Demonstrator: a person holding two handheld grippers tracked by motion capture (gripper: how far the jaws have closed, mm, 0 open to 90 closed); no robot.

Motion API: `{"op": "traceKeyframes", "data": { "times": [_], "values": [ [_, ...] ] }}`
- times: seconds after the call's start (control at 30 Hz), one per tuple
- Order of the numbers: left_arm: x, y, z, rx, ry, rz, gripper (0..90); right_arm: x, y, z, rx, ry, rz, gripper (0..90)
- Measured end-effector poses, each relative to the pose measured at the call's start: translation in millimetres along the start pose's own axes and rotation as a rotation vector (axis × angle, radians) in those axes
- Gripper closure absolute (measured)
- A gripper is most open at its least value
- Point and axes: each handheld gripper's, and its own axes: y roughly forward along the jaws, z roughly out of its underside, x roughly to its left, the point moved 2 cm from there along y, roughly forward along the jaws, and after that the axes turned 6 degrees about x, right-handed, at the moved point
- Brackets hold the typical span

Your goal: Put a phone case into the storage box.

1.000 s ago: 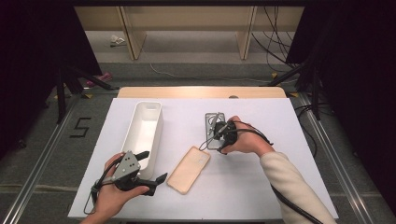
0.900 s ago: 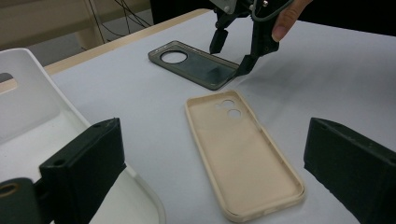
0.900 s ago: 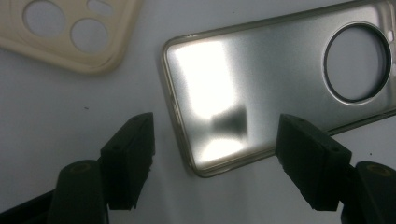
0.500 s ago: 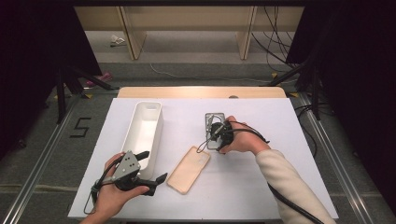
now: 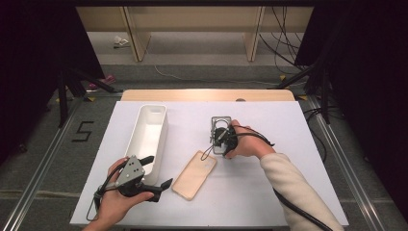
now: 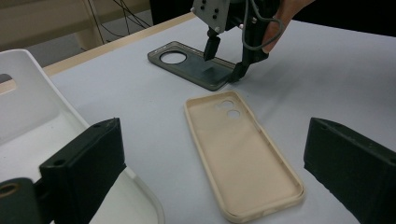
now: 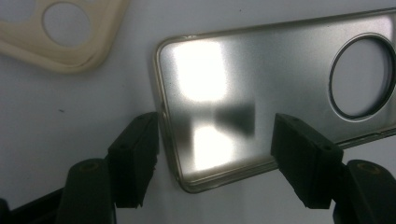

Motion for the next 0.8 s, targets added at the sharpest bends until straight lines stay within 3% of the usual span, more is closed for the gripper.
{"op": "traceKeyframes", "data": {
  "times": [0.37,0.8],
  "values": [
    [0.0,0.1,-0.1,0.0,0.002,0.003,4.7,1.5,0.0,-4.5,0.002,-0.03,-0.005,40.8],
    [-0.7,0.3,-0.1,0.0,0.003,0.004,4.8,10.0,-3.2,-5.8,0.028,-0.085,-0.068,71.7]
  ]
}}
